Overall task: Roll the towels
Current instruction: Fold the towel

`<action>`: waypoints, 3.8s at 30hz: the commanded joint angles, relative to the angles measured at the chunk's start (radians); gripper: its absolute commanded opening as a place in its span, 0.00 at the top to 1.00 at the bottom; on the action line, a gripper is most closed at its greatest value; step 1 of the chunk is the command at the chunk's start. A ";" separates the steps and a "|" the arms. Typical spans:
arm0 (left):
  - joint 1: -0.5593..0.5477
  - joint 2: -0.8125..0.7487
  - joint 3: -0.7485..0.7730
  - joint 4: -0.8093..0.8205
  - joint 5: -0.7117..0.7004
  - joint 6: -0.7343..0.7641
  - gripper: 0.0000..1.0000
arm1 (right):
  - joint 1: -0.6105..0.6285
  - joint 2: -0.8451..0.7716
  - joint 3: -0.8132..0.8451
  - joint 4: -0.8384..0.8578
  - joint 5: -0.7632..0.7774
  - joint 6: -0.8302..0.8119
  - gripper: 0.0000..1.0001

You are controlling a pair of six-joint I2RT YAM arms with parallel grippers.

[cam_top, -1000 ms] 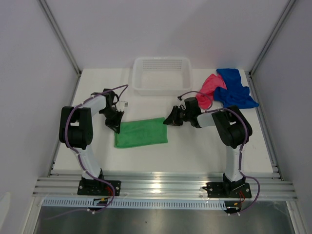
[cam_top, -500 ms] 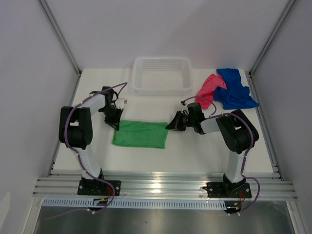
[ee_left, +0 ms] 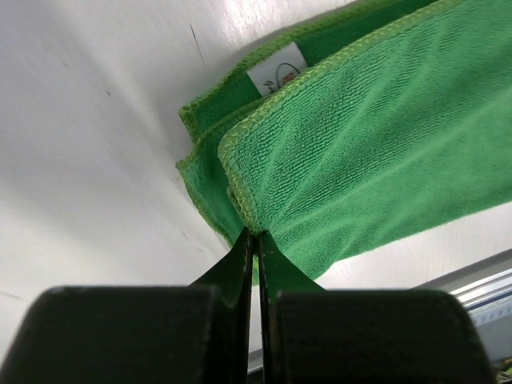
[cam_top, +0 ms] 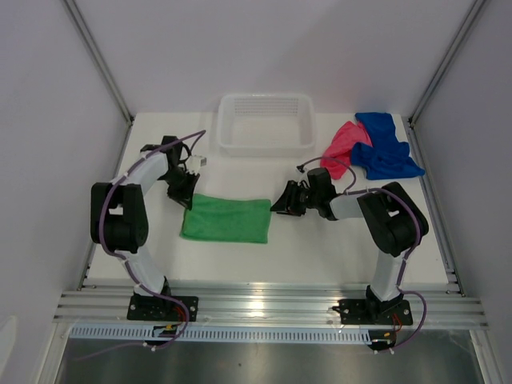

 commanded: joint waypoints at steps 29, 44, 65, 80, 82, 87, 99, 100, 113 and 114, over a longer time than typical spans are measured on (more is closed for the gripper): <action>0.113 0.131 0.063 -0.028 -0.087 0.083 0.99 | 0.059 0.100 0.269 -0.238 0.004 -0.011 0.45; 0.113 0.137 0.070 -0.037 -0.084 0.081 0.99 | 0.076 0.303 0.624 -0.648 -0.053 -0.045 0.54; 0.101 0.027 0.117 -0.080 0.053 0.065 0.60 | 0.038 0.199 0.433 -0.591 0.050 -0.165 1.00; -0.074 0.051 0.120 -0.123 0.087 0.046 0.60 | 0.064 -0.300 -0.200 -0.493 0.238 0.007 1.00; -0.086 0.056 0.116 -0.125 0.091 0.046 0.60 | 0.110 -0.364 -0.235 -0.519 0.269 0.038 1.00; -0.093 0.047 0.103 -0.133 0.100 0.057 0.60 | 0.272 -0.490 -0.240 -0.671 0.340 0.079 0.57; -0.054 0.002 0.047 -0.145 0.140 0.068 0.59 | 0.243 -0.317 0.269 -0.662 0.422 -0.650 0.41; -0.044 -0.001 0.039 -0.143 0.140 0.063 0.59 | 0.243 -0.217 0.302 -0.615 0.349 -0.675 0.41; 0.030 -0.055 -0.024 -0.120 0.122 0.046 0.59 | 0.247 0.345 0.884 -0.826 -0.005 -1.046 0.33; 0.029 -0.047 -0.024 -0.122 0.122 0.046 0.59 | 0.247 0.359 0.903 -0.859 -0.023 -1.056 0.33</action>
